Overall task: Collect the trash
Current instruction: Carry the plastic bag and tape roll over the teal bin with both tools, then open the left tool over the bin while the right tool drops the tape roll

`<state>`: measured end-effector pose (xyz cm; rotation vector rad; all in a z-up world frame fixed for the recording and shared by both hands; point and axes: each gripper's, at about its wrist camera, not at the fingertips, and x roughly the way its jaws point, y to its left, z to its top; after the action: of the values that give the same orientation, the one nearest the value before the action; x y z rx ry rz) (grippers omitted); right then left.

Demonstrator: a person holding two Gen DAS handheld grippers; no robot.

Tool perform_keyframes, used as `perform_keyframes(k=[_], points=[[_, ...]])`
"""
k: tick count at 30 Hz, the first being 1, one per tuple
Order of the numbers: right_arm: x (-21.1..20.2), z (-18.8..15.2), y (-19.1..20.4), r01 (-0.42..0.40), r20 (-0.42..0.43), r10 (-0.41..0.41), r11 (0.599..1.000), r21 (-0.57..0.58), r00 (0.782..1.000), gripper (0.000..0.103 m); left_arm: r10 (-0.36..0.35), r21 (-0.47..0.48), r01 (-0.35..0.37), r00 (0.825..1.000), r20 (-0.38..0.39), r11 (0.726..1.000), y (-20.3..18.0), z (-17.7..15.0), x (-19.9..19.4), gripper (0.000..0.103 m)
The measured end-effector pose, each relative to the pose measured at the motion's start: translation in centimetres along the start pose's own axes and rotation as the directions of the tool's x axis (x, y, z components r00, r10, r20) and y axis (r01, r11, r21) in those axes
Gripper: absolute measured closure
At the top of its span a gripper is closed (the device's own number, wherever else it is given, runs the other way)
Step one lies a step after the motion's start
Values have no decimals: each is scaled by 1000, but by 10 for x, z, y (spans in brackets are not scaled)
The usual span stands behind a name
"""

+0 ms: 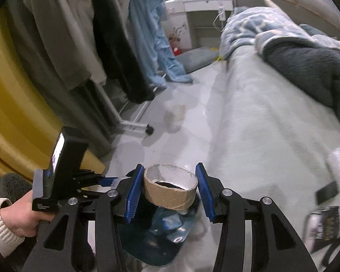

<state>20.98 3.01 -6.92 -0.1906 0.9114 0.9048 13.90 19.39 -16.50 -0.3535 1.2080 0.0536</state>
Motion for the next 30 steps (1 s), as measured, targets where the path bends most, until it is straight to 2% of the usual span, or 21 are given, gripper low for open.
perform_keyframes(k=[10, 14, 16, 23, 26, 30], points=[[54, -13, 24, -18, -122, 13, 999, -41, 993, 55, -41, -70, 32, 989, -139, 997, 44, -23, 30, 61], [75, -20, 28, -11, -175, 2, 999, -51, 985, 55, -60, -107, 42, 984, -167, 993, 59, -28, 33, 42], [85, -25, 29, -5, -202, -6, 999, -54, 979, 55, -70, -110, 51, 982, -176, 993, 62, -30, 33, 38], [118, -44, 32, 11, -305, -30, 998, -65, 952, 55, -64, -90, 51, 987, -148, 995, 65, -26, 23, 29], [126, -50, 36, 14, -334, -39, 997, -76, 942, 55, -71, -89, 61, 990, -124, 994, 64, -22, 14, 28], [133, -55, 38, 17, -360, -47, 996, -86, 932, 55, -46, -58, 42, 996, -77, 997, 61, -15, -1, 27]])
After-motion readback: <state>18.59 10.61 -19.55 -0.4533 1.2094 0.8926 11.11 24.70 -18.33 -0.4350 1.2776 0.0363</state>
